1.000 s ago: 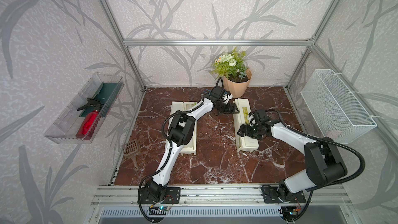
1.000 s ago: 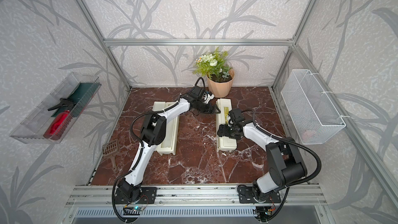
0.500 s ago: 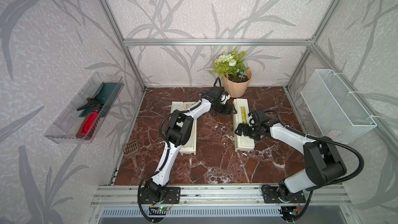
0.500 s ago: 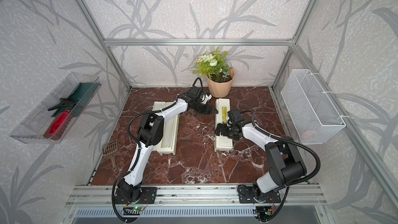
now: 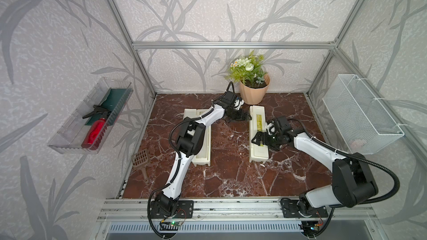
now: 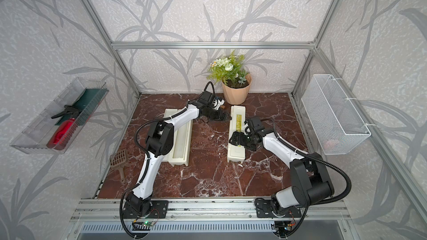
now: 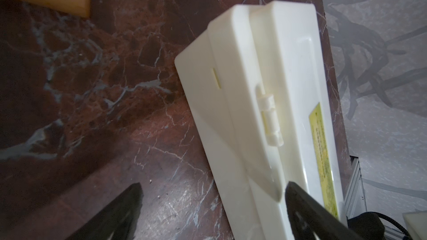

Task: Put plastic wrap rolls into dispensers
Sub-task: Close the lid on the plastic wrap cutting box.

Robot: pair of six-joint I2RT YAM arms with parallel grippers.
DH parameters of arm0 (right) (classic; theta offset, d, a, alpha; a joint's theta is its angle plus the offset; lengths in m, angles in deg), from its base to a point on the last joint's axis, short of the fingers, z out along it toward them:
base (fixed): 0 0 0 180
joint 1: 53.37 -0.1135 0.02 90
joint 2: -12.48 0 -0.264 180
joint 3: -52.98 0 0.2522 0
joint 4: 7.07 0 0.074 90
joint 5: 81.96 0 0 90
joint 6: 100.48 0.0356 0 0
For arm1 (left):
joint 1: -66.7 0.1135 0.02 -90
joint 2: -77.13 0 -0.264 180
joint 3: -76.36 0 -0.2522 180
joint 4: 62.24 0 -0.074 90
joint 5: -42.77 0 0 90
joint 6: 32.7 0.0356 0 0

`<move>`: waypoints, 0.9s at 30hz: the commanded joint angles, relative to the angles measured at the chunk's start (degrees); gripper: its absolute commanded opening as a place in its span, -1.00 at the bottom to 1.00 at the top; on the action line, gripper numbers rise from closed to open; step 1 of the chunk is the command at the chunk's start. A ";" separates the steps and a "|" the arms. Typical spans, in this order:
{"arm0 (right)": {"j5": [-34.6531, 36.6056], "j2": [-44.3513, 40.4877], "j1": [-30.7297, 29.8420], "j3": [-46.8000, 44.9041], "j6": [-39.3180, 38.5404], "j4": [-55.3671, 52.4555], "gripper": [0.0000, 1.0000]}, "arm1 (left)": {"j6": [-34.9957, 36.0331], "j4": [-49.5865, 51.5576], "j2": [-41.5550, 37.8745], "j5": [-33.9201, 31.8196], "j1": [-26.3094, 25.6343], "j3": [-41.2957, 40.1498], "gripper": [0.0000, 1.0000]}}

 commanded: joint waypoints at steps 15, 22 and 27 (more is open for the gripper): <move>-10.12 -6.07 5.99 -6.86 -2.48 4.76 0.94 | -3.65 -15.31 -19.26 4.81 -1.84 -28.45 0.96; -13.62 -4.03 6.34 -11.28 -1.39 11.37 0.71 | -5.81 -23.78 -23.29 9.99 -5.06 -38.65 0.95; -15.42 -0.93 6.35 -11.92 -2.77 10.37 0.43 | -6.74 -28.31 -24.49 12.11 -7.49 -43.95 0.87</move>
